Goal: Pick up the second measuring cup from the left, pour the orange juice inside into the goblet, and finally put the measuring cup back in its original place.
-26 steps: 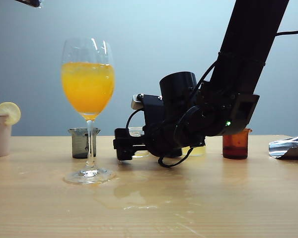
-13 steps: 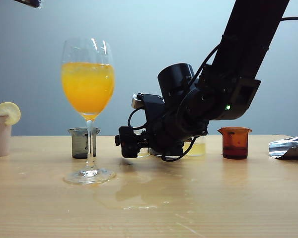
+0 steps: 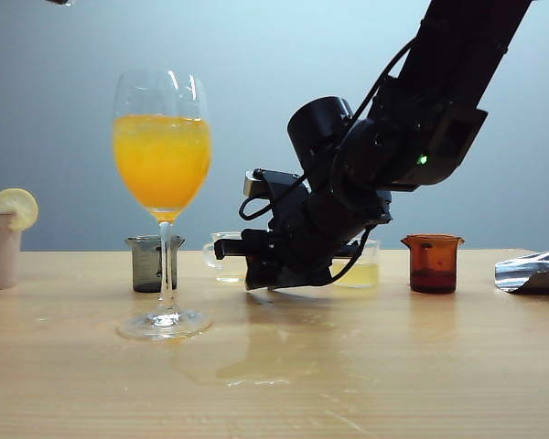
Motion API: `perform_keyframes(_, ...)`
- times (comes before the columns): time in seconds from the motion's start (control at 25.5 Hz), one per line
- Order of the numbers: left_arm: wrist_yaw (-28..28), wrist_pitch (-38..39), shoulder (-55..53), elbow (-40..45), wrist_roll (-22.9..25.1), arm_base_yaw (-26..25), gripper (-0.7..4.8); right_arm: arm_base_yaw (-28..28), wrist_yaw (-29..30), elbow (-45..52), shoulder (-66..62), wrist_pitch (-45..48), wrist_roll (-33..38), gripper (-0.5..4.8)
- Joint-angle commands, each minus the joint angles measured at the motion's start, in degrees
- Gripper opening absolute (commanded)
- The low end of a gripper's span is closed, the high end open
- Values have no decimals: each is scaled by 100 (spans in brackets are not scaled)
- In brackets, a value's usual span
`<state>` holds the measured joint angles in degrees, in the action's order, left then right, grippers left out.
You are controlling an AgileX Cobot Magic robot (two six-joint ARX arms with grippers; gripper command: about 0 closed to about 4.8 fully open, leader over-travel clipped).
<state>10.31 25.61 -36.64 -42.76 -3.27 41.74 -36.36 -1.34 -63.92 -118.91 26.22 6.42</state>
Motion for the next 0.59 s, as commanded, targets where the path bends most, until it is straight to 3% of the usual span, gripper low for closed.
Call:
perform_keyframes(0.04,-4,15,120,-26,20,13,-5,-9,13,50,173,-262,2,45)
perform_keyframes(0.27,-7,57,411,-26,15,13,-5,-9,0,326,638,-245,0,-2)
perform_keyframes(0.59,-374,396,732,-26,-304,15,-5,-160,157,1314,2149,-538,4,-1)
